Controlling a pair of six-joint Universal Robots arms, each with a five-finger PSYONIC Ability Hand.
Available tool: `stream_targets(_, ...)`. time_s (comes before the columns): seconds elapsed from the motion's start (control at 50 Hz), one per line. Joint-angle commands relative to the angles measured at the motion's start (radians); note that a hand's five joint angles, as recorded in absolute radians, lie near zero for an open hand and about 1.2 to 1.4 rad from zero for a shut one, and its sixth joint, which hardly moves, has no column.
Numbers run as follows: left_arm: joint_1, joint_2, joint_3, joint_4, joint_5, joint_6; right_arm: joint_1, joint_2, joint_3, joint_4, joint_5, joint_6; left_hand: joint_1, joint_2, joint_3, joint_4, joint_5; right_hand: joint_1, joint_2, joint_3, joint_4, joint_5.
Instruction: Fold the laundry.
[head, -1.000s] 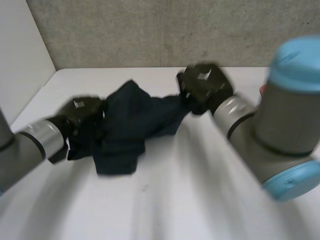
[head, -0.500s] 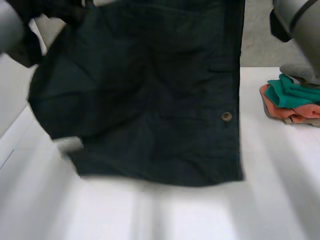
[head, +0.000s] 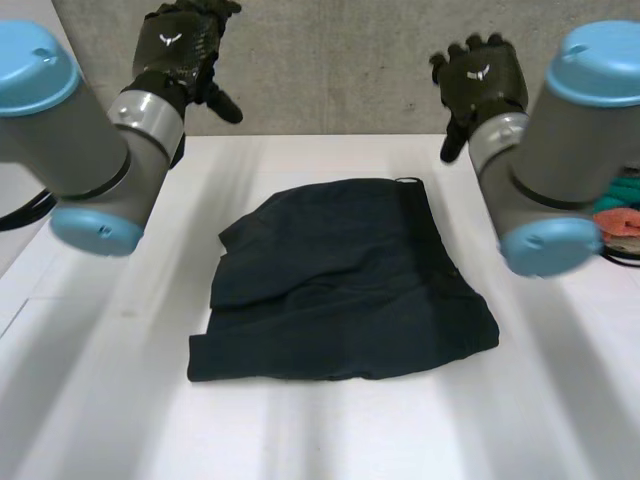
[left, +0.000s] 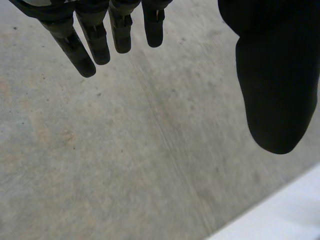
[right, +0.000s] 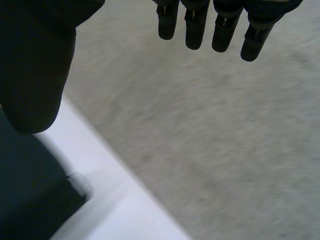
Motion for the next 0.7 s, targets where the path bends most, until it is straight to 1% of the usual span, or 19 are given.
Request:
stream_targets(0.02, -0.017, 0.237, -0.414, -0.112, -0.012, 0.183, -0.071, -0.226, 0.332, 0.280, -0.232, -0.087, -0.013, -0.029, -0.034, -0.026, -0.042, 0.103, 0.115, 0.114, 0.108, 0.108)
stream_targets(0.04, -0.020, 0.256, -0.456, -0.129, -0.012, 0.191, -0.082, -0.240, 0.363, 0.306, -0.246, -0.100, 0.001, -0.015, -0.019, -0.011, -0.027, 0.168, 0.180, 0.180, 0.173, 0.174)
stream_targets(0.06, -0.025, 0.288, -0.532, -0.163, -0.009, 0.205, -0.104, -0.266, 0.420, 0.355, -0.277, -0.124, 0.203, 0.187, 0.182, 0.190, 0.174, 0.253, 0.265, 0.264, 0.258, 0.259)
stream_targets(0.08, -0.028, 0.302, -0.571, -0.181, -0.007, 0.214, -0.117, -0.279, 0.449, 0.377, -0.289, -0.133, 0.278, 0.261, 0.257, 0.265, 0.249, 0.291, 0.303, 0.303, 0.296, 0.297)
stream_targets(0.12, -0.031, 0.325, -0.642, -0.211, 0.002, 0.223, -0.138, -0.296, 0.505, 0.411, -0.308, -0.152, 0.328, 0.312, 0.308, 0.315, 0.299, 0.406, 0.418, 0.417, 0.411, 0.412)
stream_targets(0.14, -0.034, 0.342, -0.707, -0.240, 0.013, 0.231, -0.161, -0.312, 0.561, 0.440, -0.328, -0.169, 0.433, 0.417, 0.412, 0.420, 0.404, 0.490, 0.503, 0.502, 0.496, 0.496)
stream_targets(0.16, -0.034, 0.348, -0.738, -0.252, 0.019, 0.230, -0.171, -0.319, 0.590, 0.446, -0.338, -0.176, 0.512, 0.496, 0.492, 0.500, 0.484, 0.514, 0.527, 0.526, 0.520, 0.520)
stream_targets(0.2, -0.033, 0.359, -0.822, -0.280, 0.042, 0.231, -0.200, -0.329, 0.673, 0.436, -0.383, -0.196, 0.662, 0.646, 0.642, 0.649, 0.634, 0.567, 0.580, 0.579, 0.572, 0.573)
stream_targets(0.26, -0.034, 0.361, -0.887, -0.301, 0.066, 0.230, -0.220, -0.332, 0.751, 0.396, -0.433, -0.218, 0.774, 0.758, 0.754, 0.762, 0.746, 0.626, 0.638, 0.638, 0.631, 0.632)
stream_targets(0.28, -0.036, 0.359, -0.918, -0.309, 0.081, 0.230, -0.230, -0.332, 0.793, 0.361, -0.464, -0.225, 0.809, 0.793, 0.789, 0.797, 0.781, 0.626, 0.639, 0.638, 0.632, 0.632)
stream_targets(0.34, -0.043, 0.353, -0.946, -0.307, 0.091, 0.234, -0.241, -0.325, 0.847, 0.287, -0.495, -0.239, 0.783, 0.767, 0.763, 0.771, 0.755, 0.632, 0.644, 0.644, 0.637, 0.638)
stream_targets(0.36, -0.043, 0.342, -0.949, -0.301, 0.091, 0.231, -0.244, -0.311, 0.870, 0.234, -0.504, -0.244, 0.772, 0.755, 0.751, 0.759, 0.743, 0.632, 0.644, 0.644, 0.637, 0.638)
stream_targets(0.42, -0.039, 0.321, -0.943, -0.278, 0.086, 0.230, -0.246, -0.288, 0.894, 0.155, -0.504, -0.241, 0.737, 0.720, 0.716, 0.724, 0.708, 0.620, 0.633, 0.632, 0.626, 0.626)
stream_targets(0.44, -0.033, 0.307, -0.929, -0.259, 0.080, 0.228, -0.244, -0.273, 0.904, 0.111, -0.504, -0.239, 0.585, 0.569, 0.565, 0.573, 0.557, 0.609, 0.621, 0.621, 0.614, 0.615)
stream_targets(0.48, -0.031, 0.293, -0.914, -0.240, 0.074, 0.225, -0.244, -0.259, 0.908, 0.074, -0.504, -0.236, 0.440, 0.424, 0.420, 0.428, 0.412, 0.565, 0.577, 0.577, 0.570, 0.571)
stream_targets(0.5, -0.028, 0.281, -0.900, -0.223, 0.066, 0.225, -0.244, -0.247, 0.911, 0.025, -0.503, -0.229, 0.414, 0.397, 0.393, 0.401, 0.385, 0.428, 0.440, 0.440, 0.433, 0.434)
stream_targets(0.58, -0.033, 0.247, -0.860, -0.163, 0.042, 0.228, -0.240, -0.230, 0.920, -0.087, -0.486, -0.198, 0.331, 0.315, 0.311, 0.319, 0.303, 0.374, 0.386, 0.386, 0.379, 0.380)
stream_targets(0.64, -0.039, 0.215, -0.835, -0.108, 0.020, 0.233, -0.235, -0.222, 0.928, -0.179, -0.464, -0.170, 0.331, 0.315, 0.311, 0.319, 0.303, 0.368, 0.380, 0.380, 0.373, 0.374)
stream_targets(0.7, -0.047, 0.183, -0.814, -0.074, 0.007, 0.234, -0.229, -0.211, 0.930, -0.233, -0.458, -0.161, 0.331, 0.315, 0.311, 0.319, 0.303, 0.371, 0.383, 0.383, 0.376, 0.377)
